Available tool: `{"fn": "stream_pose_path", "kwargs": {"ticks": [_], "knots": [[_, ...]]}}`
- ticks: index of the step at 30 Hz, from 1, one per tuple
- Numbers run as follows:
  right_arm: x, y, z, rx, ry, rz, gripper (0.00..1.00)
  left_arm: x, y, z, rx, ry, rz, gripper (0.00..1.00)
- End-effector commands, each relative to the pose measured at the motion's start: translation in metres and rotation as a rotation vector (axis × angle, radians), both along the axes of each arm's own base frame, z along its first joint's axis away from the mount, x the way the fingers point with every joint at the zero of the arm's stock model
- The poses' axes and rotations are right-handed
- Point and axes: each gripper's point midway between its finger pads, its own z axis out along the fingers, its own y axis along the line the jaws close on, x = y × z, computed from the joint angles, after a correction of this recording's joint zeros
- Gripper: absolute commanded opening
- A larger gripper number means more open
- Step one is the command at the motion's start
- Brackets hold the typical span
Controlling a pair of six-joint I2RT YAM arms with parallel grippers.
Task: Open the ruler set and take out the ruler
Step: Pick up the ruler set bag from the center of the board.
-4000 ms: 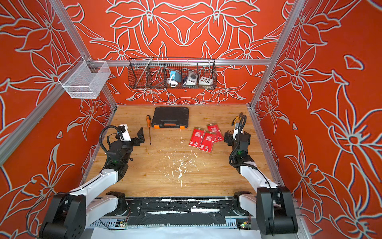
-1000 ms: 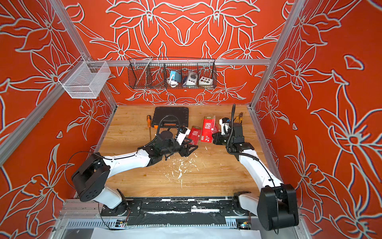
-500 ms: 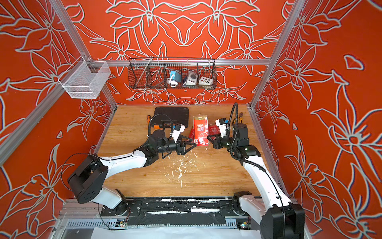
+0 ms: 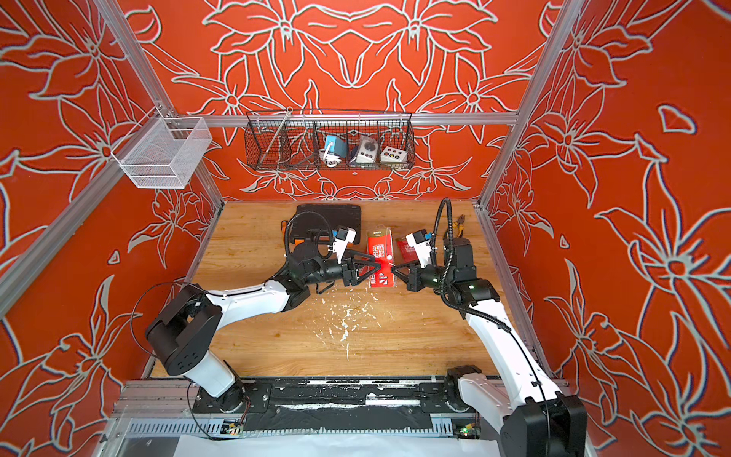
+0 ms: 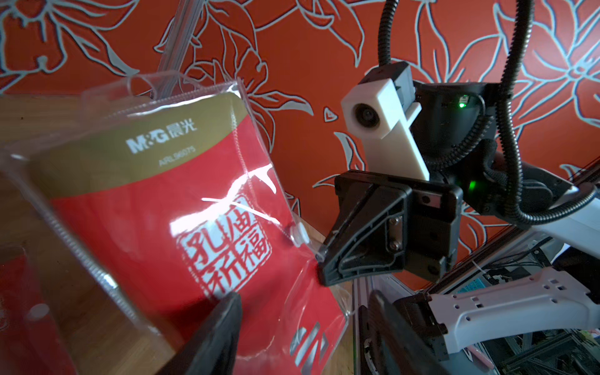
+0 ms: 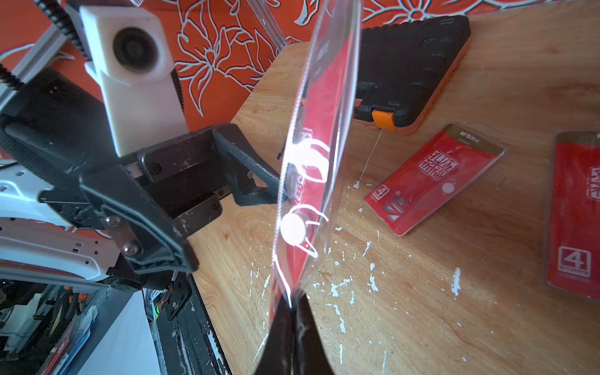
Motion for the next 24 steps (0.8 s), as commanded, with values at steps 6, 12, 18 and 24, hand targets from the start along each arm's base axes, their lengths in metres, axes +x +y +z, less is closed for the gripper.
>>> {"fn": "stream_pose_path", "kwargs": {"ticks": [6,12,18,24], "knots": [[-0.002,0.001,0.024,-0.023,-0.081,0.008,0.0,0.0,0.006,0.004,-0.03,-0.006,0.003,0.63],[-0.002,-0.002,0.024,-0.043,-0.083,-0.002,0.0,0.0,0.021,0.004,-0.015,-0.019,0.044,0.63],[-0.01,0.004,0.039,-0.004,-0.107,0.046,0.0,0.006,0.031,0.001,-0.02,-0.009,0.057,0.63],[-0.014,0.007,0.047,0.01,-0.111,0.072,0.0,0.01,0.029,0.004,-0.015,-0.017,0.06,0.63]]}}
